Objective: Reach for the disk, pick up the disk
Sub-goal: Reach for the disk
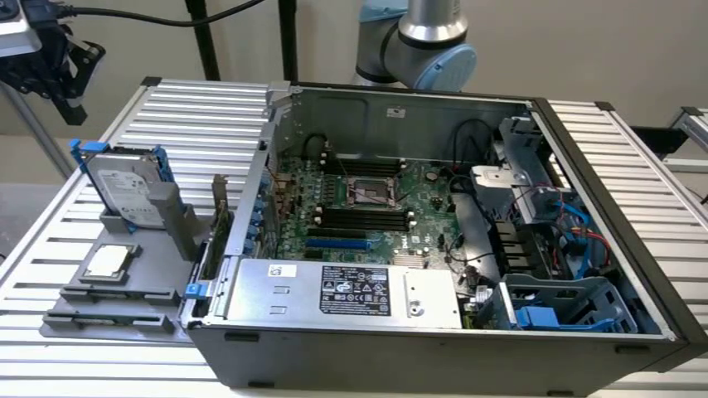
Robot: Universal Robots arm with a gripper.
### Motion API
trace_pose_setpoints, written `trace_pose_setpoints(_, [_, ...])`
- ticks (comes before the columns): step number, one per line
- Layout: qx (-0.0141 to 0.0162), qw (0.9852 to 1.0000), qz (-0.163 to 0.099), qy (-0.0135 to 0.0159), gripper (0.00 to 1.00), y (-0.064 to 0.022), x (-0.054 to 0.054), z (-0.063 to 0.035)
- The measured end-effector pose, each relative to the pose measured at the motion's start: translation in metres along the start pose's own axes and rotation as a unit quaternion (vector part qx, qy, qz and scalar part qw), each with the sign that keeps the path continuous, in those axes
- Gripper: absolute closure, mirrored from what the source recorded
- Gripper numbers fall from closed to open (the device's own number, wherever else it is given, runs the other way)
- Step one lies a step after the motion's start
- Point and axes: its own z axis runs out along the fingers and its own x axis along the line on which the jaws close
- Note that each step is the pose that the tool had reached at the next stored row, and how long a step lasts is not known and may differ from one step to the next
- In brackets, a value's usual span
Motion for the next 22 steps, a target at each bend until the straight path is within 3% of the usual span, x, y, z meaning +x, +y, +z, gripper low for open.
trace_pose_setpoints(5, [0.0,1.0,0.0,0.0,0.89,0.0005,0.0001,0.0])
trace_pose_setpoints(7, [0.0001,1.0,-0.003,0.0,0.89,0.0045,0.0003,0.0002])
trace_pose_setpoints(12, [0.0,0.9991,-0.042,0.0012,0.89,0.0063,0.0003,0.0003])
trace_pose_setpoints(17, [-0.0001,0.9961,-0.088,0.0026,0.89,0.0064,0.0003,0.0007])
trace_pose_setpoints(22, [-0.0002,0.9911,-0.133,0.0039,0.89,0.0063,0.0003,0.0011])
